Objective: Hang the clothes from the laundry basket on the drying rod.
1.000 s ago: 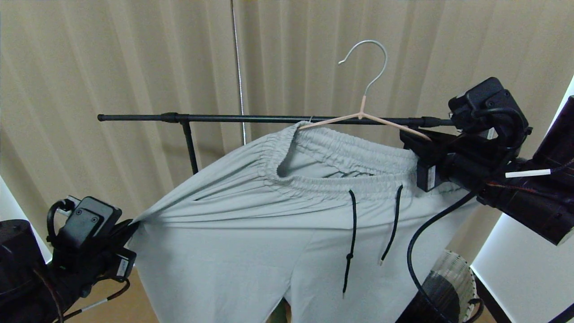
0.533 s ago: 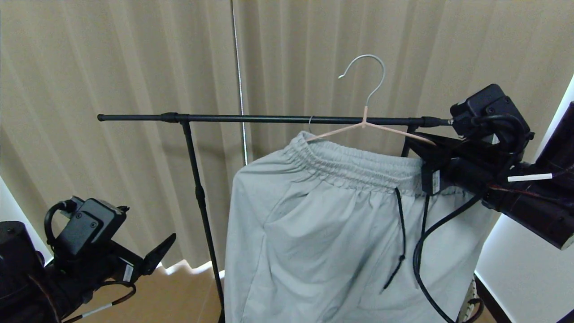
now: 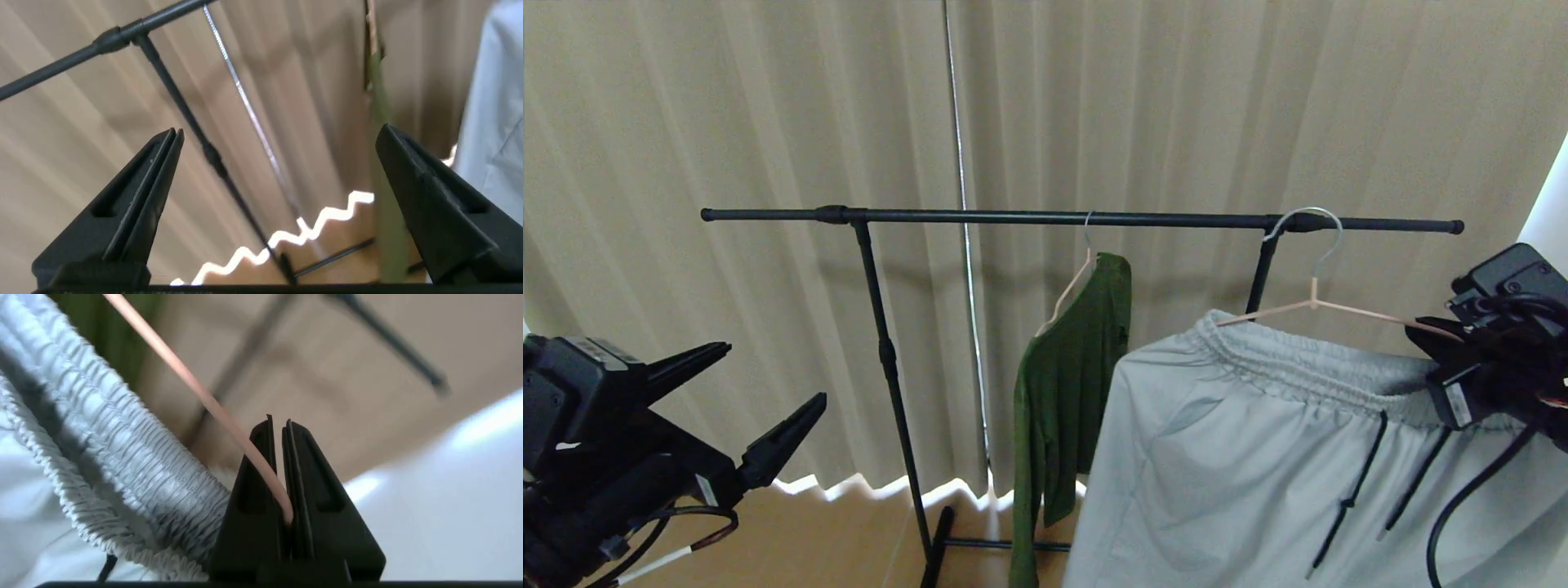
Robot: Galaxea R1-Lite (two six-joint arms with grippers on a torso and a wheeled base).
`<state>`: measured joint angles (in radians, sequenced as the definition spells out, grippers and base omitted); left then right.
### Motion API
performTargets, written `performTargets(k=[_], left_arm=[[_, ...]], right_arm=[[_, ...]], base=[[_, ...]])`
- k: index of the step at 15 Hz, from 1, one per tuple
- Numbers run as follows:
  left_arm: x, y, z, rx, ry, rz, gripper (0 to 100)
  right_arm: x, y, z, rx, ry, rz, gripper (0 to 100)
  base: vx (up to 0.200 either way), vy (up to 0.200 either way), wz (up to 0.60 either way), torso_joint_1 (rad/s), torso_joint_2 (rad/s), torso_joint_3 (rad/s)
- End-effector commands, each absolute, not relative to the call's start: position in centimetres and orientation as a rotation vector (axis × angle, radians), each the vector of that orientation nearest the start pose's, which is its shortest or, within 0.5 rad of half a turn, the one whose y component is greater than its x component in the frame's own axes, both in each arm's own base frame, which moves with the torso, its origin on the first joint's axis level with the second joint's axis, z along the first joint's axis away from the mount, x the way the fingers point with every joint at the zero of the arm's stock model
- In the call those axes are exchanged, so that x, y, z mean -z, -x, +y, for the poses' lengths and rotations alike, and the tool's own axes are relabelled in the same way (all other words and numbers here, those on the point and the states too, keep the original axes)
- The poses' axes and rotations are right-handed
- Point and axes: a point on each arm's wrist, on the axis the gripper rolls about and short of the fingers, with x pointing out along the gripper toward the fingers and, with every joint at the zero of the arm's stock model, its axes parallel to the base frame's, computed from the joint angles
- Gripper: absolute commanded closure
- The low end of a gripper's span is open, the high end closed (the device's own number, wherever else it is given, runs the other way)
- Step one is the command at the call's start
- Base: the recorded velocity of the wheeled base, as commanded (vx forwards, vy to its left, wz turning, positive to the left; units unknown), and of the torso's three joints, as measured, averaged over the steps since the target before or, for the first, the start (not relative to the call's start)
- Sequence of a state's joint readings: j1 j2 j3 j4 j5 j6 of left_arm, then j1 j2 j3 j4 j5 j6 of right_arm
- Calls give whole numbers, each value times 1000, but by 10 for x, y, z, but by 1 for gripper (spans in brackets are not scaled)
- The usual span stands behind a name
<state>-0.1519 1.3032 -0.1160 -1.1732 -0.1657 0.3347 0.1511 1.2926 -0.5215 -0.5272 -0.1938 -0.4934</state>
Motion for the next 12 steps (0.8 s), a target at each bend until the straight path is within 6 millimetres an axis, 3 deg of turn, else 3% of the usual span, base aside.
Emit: performTargets(k=[1, 5, 12], left_arm=[[-158, -147, -26, 314, -329, -68, 0], [-150, -140, -18, 267, -335, -38, 0], [-156, -141, -17, 255, -332, -65, 0]], right_arm=[[-200, -168, 8, 60, 522, 260, 100], [-189, -153, -4, 154, 527, 352, 100], [-192, -155, -5, 204, 527, 352, 100]], base=[[0, 0, 0, 0, 0, 0], [0, 0, 0, 0, 0, 0], [0, 0, 0, 0, 0, 0]])
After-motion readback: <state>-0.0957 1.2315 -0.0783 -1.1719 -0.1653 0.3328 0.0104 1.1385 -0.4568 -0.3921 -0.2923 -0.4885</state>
